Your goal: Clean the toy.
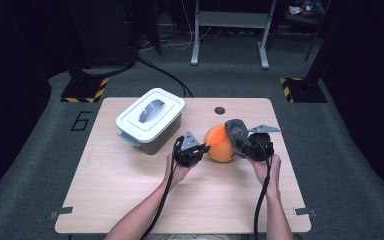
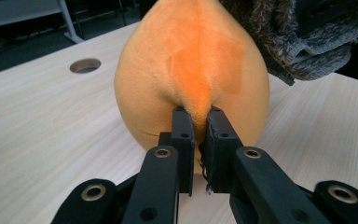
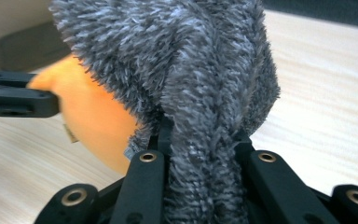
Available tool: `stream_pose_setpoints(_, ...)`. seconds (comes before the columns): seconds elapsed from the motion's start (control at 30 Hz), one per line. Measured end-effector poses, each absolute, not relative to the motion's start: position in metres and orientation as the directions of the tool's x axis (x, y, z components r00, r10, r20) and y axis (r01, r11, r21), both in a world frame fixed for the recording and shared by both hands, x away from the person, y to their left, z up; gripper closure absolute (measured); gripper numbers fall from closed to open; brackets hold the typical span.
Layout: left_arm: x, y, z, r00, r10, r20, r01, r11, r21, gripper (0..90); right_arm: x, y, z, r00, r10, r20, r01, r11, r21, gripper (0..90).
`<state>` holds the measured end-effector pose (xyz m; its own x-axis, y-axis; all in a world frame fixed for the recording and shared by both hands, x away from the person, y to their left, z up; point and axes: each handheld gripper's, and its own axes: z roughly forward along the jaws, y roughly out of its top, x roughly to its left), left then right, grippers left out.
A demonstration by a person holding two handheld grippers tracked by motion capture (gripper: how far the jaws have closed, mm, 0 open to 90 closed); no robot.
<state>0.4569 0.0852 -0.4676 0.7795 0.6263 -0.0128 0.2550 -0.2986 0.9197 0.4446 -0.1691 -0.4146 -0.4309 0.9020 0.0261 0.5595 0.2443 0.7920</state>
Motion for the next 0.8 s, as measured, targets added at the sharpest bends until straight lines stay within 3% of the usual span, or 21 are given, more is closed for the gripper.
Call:
stream_pose_setpoints(0.2,0.457,0.080,-0.461,0.804,0.594,0.007,0.229,-0.322,0.919,83.8,0.440,-0.143,-0.399,-0.496,0.869,-0.005,0.527,0.305,0.794,73.8)
stream_pose_setpoints(0.4,0.459,0.077,-0.466,0.805,0.593,0.000,0.231,-0.314,0.921,83.9,0.446,-0.130,-0.406,-0.512,0.859,-0.020,0.537,0.338,0.773,73.8)
stream_pose_setpoints(0.8,0.455,0.074,-0.469,0.829,0.559,0.021,0.211,-0.347,0.914,84.2,0.473,-0.147,-0.412,-0.412,0.911,-0.012,0.587,0.276,0.761,74.3)
